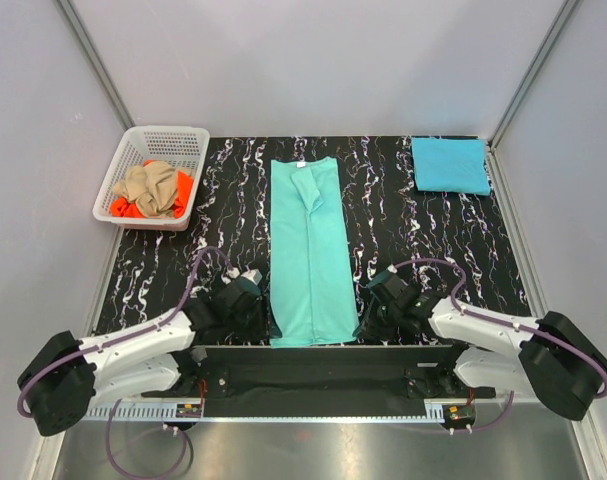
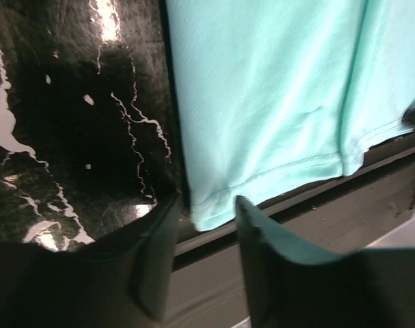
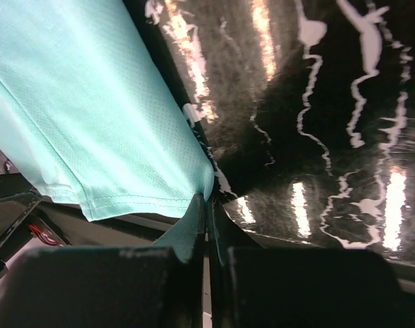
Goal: Fold and stack the t-shirts
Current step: Fold the tshirt
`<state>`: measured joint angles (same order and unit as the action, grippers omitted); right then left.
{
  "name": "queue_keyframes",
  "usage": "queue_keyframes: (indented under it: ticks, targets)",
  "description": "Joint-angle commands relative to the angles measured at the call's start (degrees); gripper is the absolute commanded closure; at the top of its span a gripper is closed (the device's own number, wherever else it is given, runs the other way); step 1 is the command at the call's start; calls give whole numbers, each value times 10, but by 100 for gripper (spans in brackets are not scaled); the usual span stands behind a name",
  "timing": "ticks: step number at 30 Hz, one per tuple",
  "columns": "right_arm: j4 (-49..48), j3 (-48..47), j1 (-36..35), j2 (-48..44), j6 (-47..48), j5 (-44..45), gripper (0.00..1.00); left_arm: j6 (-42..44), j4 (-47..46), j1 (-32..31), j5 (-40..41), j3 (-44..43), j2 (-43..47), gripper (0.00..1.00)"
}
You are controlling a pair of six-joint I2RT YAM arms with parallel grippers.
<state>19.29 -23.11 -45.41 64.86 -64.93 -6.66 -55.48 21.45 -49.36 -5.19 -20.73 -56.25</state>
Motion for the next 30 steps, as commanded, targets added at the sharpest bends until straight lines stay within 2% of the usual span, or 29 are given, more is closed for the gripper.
queue_keyframes:
  ticks: [1,6,14,20,23,27,30]
  targets:
    - [-14,-21,-20,18,-27,27,100,12,28,-1,11,-4,24,50]
    - [-11,-25,-28,18,-32,38,98,4,27,-1,3,10,47,48]
    - [1,-31,-29,14,-29,47,97,-1,31,-2,2,24,41,54]
    - [1,-30,-31,11,-29,44,97,-12,-8,-2,-10,42,41,58]
    - [8,-28,-32,-2,-28,48,97,-12,-15,-2,-15,40,42,68]
    - [8,-26,-33,-11,-30,46,98,-17,-8,-2,-20,34,61,99]
    - [14,-31,-35,-19,-28,47,100,-20,5,-2,-16,24,70,100]
